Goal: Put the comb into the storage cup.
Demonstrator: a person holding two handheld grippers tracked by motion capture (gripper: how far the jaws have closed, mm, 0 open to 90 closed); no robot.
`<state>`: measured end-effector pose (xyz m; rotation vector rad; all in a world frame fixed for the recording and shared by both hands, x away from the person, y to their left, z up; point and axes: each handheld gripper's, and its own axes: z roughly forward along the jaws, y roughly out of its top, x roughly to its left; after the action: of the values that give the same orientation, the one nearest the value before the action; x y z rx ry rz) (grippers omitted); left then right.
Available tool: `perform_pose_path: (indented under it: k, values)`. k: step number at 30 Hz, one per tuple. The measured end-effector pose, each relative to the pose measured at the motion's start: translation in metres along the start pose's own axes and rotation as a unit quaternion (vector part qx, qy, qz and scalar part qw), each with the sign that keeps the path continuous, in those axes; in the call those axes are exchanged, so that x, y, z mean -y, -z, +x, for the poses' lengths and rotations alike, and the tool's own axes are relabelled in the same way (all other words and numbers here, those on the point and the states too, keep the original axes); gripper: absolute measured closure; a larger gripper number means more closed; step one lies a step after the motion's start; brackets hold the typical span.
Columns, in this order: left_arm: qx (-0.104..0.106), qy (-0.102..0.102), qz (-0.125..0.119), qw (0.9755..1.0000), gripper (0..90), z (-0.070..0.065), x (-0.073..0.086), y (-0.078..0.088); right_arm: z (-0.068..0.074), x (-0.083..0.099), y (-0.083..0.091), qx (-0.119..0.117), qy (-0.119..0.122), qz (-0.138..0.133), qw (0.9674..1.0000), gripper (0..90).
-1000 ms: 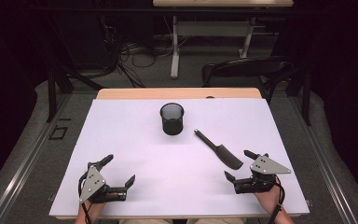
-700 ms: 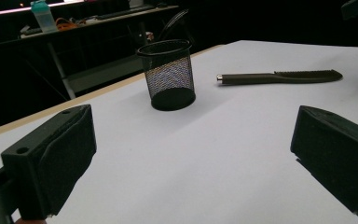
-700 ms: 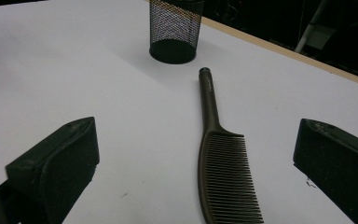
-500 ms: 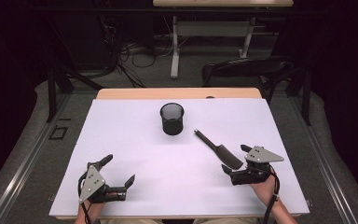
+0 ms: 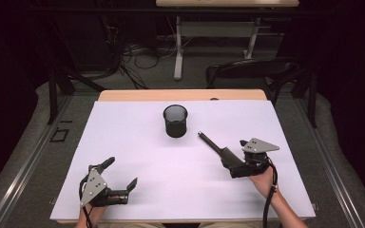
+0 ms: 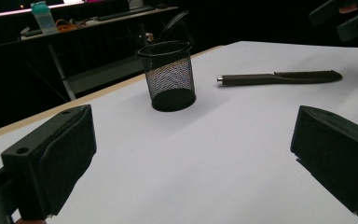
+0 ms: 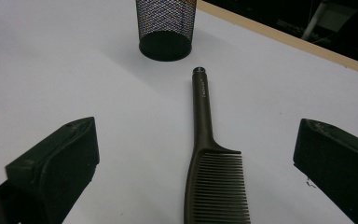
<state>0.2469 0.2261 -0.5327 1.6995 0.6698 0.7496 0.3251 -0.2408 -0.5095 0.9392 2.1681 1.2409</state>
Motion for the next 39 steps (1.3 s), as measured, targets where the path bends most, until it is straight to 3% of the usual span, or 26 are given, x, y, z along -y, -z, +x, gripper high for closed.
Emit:
perform_pose_path:
  k: [12,22,39]
  values:
    - [0.002,0.0,0.001,1.0,0.1,0.0,0.0,-0.001,0.0,-0.022,-0.036,-0.015,0.009,0.016,0.9997,0.0]
    - [0.006,-0.001,-0.001,1.0,0.1,0.001,0.0,-0.003,0.007,-0.033,-0.054,-0.024,0.014,0.029,0.9992,0.0]
    - [0.005,0.003,0.003,1.0,0.1,0.002,0.001,-0.003,-0.011,-0.05,-0.079,-0.019,-0.003,0.056,0.9983,0.0]
